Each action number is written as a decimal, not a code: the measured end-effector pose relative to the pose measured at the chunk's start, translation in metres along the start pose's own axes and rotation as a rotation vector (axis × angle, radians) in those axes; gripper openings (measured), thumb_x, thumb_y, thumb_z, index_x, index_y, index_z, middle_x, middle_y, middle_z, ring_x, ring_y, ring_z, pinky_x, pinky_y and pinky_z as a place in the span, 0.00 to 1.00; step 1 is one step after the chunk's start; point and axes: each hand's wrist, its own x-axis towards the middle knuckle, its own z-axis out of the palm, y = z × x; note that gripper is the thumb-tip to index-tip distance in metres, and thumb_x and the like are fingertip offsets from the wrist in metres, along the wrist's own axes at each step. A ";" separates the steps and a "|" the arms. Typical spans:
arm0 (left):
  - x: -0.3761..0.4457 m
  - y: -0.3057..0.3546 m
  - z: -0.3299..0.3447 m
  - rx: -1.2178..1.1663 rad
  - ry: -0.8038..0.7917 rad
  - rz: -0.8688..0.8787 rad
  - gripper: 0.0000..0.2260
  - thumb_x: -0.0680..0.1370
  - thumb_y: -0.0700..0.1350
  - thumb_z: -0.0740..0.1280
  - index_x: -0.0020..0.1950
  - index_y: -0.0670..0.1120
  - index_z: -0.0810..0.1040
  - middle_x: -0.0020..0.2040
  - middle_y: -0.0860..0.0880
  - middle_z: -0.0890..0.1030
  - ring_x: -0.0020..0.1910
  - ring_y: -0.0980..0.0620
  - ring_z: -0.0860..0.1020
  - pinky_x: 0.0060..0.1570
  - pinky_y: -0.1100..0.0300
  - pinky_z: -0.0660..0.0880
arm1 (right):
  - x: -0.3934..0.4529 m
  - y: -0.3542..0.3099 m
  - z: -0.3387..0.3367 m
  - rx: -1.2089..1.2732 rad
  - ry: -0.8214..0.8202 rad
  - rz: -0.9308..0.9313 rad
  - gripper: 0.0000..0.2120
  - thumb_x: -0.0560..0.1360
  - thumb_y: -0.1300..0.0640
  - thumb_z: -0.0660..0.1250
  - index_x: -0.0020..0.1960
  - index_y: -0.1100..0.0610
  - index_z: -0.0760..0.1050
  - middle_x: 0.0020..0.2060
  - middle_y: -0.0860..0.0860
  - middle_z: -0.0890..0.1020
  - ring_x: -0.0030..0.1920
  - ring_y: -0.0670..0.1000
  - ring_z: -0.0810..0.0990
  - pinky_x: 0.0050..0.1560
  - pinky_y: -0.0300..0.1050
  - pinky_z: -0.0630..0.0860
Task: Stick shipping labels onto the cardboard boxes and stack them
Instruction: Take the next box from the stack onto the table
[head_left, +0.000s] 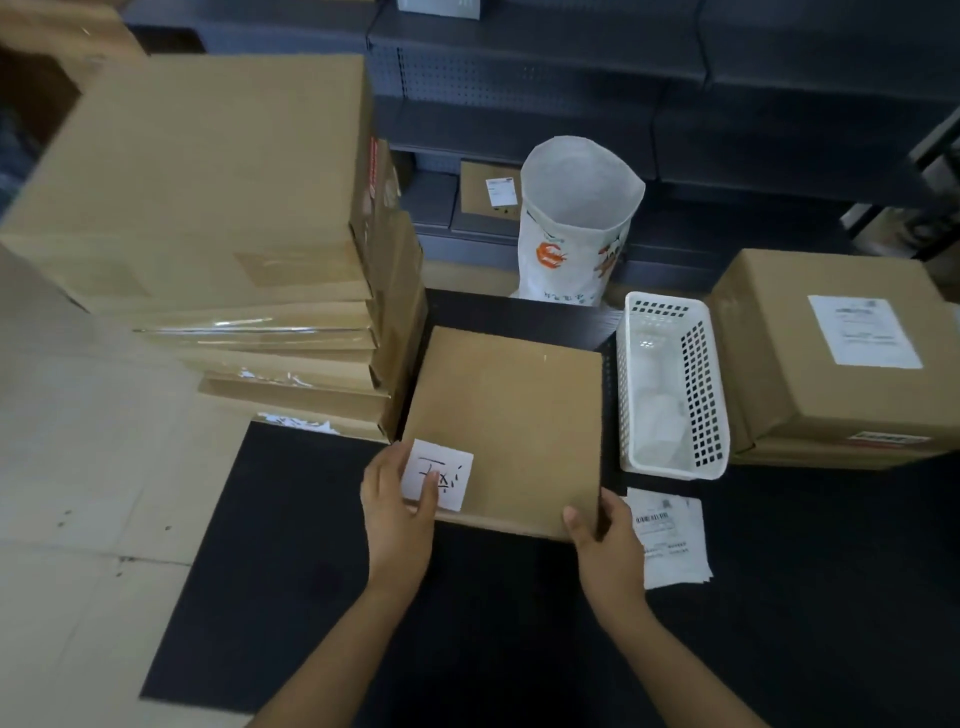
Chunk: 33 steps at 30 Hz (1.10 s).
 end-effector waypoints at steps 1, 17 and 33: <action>0.000 -0.003 0.002 -0.012 0.022 -0.035 0.22 0.78 0.49 0.67 0.70 0.47 0.69 0.67 0.50 0.69 0.65 0.53 0.67 0.65 0.53 0.68 | -0.004 0.004 0.000 0.017 -0.004 -0.001 0.25 0.76 0.51 0.68 0.70 0.55 0.67 0.62 0.50 0.77 0.59 0.47 0.74 0.63 0.45 0.70; -0.044 -0.025 -0.033 -0.324 -0.081 -0.333 0.22 0.76 0.53 0.69 0.68 0.51 0.72 0.57 0.57 0.79 0.55 0.59 0.78 0.52 0.63 0.77 | -0.042 0.018 0.003 0.182 -0.010 0.031 0.26 0.78 0.54 0.66 0.74 0.52 0.65 0.66 0.46 0.74 0.64 0.46 0.72 0.67 0.47 0.69; -0.115 -0.062 -0.067 -0.258 -0.200 -0.395 0.20 0.73 0.53 0.71 0.64 0.55 0.71 0.56 0.57 0.79 0.54 0.57 0.79 0.49 0.61 0.77 | -0.113 0.064 0.000 0.109 0.046 0.126 0.23 0.78 0.56 0.65 0.72 0.48 0.65 0.63 0.47 0.75 0.62 0.50 0.73 0.64 0.52 0.71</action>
